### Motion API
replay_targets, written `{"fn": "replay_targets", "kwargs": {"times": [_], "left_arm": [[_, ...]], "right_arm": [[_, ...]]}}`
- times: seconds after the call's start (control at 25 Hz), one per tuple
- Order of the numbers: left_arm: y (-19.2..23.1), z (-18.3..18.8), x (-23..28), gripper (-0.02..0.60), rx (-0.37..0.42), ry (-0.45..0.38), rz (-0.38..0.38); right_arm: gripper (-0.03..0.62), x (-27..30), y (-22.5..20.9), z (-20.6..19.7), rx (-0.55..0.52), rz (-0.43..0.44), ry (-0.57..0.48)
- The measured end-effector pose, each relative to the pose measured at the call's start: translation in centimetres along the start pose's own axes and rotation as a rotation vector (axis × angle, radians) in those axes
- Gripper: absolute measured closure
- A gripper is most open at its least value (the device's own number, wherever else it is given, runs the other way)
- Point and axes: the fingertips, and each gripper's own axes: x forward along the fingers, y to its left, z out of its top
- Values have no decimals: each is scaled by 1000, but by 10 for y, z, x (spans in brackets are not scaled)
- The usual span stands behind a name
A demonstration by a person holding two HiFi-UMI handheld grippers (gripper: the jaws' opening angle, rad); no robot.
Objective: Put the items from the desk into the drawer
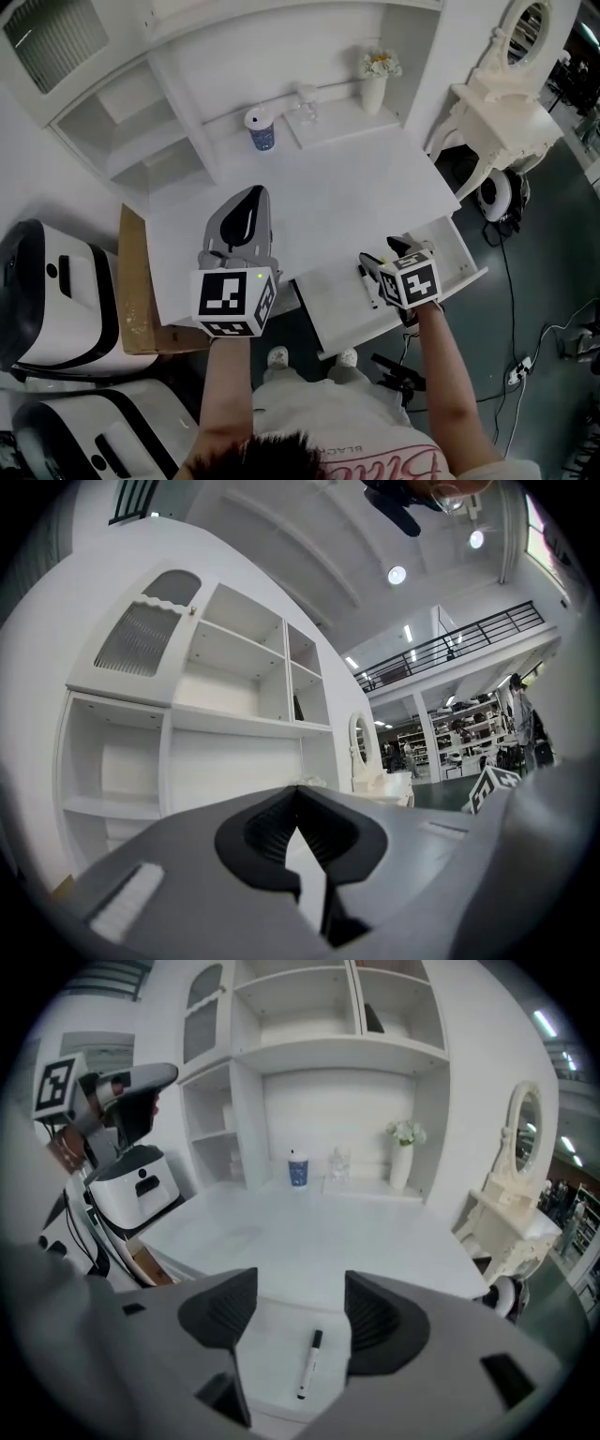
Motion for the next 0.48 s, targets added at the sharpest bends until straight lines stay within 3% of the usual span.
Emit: {"fn": "replay_targets", "kwargs": {"times": [0.12,0.28,0.48], "left_arm": [[-6,8,0,572,7,-19,-6],[-13,17,1,572,16,-40,-10],[-27,26,3,572,27,-63,-12]], "right_arm": [[315,-25,-1,23,-19,-23,-86],[391,-59,-6,52,-48,-77,-206],[535,-109,-20,86,-82,-160,-375]]}}
